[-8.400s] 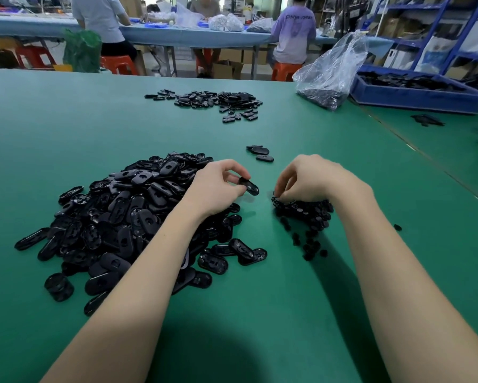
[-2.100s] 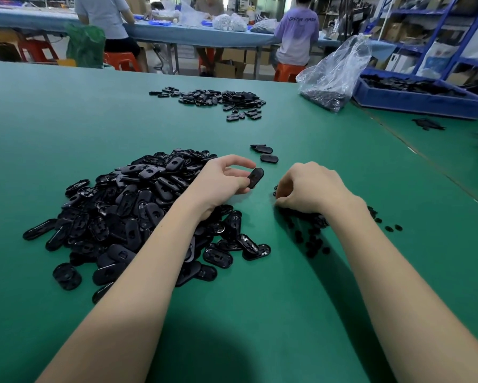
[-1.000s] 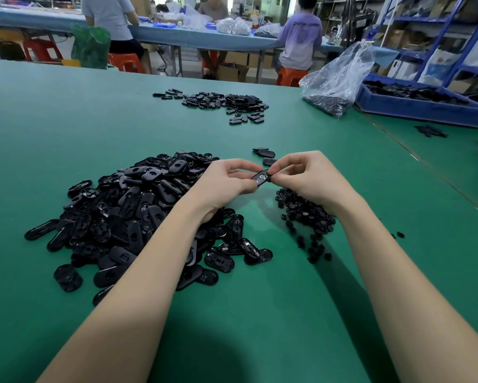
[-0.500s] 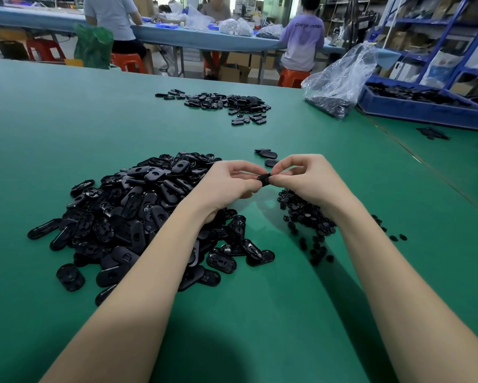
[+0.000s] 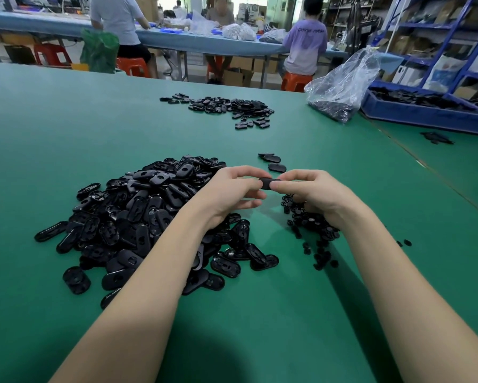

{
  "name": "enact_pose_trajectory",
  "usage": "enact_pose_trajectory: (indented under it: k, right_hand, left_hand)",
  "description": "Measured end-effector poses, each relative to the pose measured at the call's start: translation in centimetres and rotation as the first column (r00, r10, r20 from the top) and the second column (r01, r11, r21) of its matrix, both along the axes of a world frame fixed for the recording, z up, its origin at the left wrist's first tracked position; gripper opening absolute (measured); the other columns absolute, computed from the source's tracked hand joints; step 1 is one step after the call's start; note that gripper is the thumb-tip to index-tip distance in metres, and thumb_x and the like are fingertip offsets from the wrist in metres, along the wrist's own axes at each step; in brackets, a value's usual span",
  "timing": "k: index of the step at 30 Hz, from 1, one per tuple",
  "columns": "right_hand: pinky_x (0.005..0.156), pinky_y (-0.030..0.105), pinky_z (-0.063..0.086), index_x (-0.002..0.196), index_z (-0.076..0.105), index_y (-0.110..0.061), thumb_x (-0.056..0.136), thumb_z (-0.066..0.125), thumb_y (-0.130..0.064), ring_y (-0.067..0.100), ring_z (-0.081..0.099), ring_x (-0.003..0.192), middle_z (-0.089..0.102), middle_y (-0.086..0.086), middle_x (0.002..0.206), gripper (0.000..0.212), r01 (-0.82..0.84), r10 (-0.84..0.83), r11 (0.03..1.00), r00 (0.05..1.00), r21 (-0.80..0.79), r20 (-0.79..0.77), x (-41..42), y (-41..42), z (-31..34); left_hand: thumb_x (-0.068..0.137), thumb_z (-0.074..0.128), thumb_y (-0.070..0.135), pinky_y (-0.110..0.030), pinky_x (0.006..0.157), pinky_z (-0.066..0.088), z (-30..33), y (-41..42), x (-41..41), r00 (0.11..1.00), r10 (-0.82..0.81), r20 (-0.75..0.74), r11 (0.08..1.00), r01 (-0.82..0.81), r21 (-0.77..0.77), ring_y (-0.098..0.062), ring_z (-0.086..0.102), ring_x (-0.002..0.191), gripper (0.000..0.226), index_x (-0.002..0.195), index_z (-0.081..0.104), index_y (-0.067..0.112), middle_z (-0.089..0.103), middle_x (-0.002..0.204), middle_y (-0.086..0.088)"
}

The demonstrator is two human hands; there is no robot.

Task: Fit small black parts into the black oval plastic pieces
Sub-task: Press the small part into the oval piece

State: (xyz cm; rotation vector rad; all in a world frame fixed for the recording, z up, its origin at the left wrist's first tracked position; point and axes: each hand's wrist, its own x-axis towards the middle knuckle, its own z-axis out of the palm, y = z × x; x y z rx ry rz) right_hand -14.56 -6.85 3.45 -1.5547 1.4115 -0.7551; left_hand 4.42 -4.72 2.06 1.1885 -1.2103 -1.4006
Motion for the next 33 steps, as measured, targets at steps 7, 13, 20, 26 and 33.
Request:
enact_pose_trajectory:
  k: [7, 13, 20, 26, 33]
  right_hand:
    - [0.062, 0.026, 0.033, 0.086, 0.079, -0.034, 0.062, 0.089, -0.055, 0.005, 0.05, 0.066, 0.061, -0.022, 0.063, 0.034, -0.011, 0.011, 1.0, 1.0, -0.015, 0.006, 0.0, -0.5, 0.0]
    - [0.058, 0.022, 0.032, 0.081, 0.078, -0.028, 0.079, 0.084, -0.037, -0.006, 0.047, 0.048, 0.057, -0.021, 0.056, 0.011, -0.022, 0.021, 0.996, 1.0, -0.084, -0.016, 0.2, -0.5, 0.3]
    - [0.061, 0.022, 0.042, 0.082, 0.077, -0.022, 0.08, 0.081, -0.03, 0.003, 0.052, 0.056, 0.063, -0.016, 0.062, 0.009, 0.038, -0.05, 0.98, 0.997, -0.195, -0.057, 0.8, -0.6, 0.0]
    - [0.049, 0.01, 0.038, 0.078, 0.073, -0.02, 0.08, 0.082, -0.026, 0.002, 0.051, 0.051, 0.063, -0.014, 0.059, 0.01, 0.007, -0.03, 0.969, 0.996, -0.246, -0.09, 1.0, -0.5, -0.3]
    - [0.046, 0.01, 0.036, 0.079, 0.072, -0.019, 0.08, 0.081, -0.025, -0.003, 0.049, 0.045, 0.062, -0.016, 0.055, 0.01, 0.003, -0.031, 0.971, 0.993, -0.237, -0.112, 1.0, -0.6, -0.6]
  left_hand:
    - [0.093, 0.062, -0.004, -0.015, 0.067, 0.053, -0.1, -0.2, -0.4, 0.992, -0.011, -0.129, 1.0, 0.012, 0.008, -0.01, 0.067, 0.065, 0.015, 0.098, 0.068, 0.009, 0.071, 0.075, -0.006]
    - [0.09, 0.062, -0.008, -0.018, 0.07, 0.053, -0.1, 0.0, -0.4, 0.993, 0.001, -0.121, 1.0, -0.002, -0.005, -0.014, 0.062, 0.067, 0.016, 0.098, 0.066, 0.006, 0.068, 0.076, -0.009]
    - [0.091, 0.065, -0.005, -0.02, 0.074, 0.055, -0.4, -0.1, -0.5, 0.995, 0.047, -0.09, 0.999, -0.049, -0.023, -0.017, 0.063, 0.072, 0.014, 0.102, 0.065, 0.004, 0.068, 0.079, -0.01]
    - [0.091, 0.067, -0.005, -0.021, 0.077, 0.058, -0.6, -0.1, -0.5, 0.997, 0.057, -0.048, 0.997, -0.059, -0.048, -0.017, 0.065, 0.075, 0.013, 0.098, 0.067, 0.006, 0.069, 0.084, -0.012]
    - [0.09, 0.069, 0.0, -0.02, 0.075, 0.058, -1.0, -0.3, -0.5, 0.997, 0.068, 0.048, 0.996, -0.065, -0.06, -0.012, 0.068, 0.069, 0.011, 0.095, 0.067, 0.009, 0.074, 0.083, -0.008]
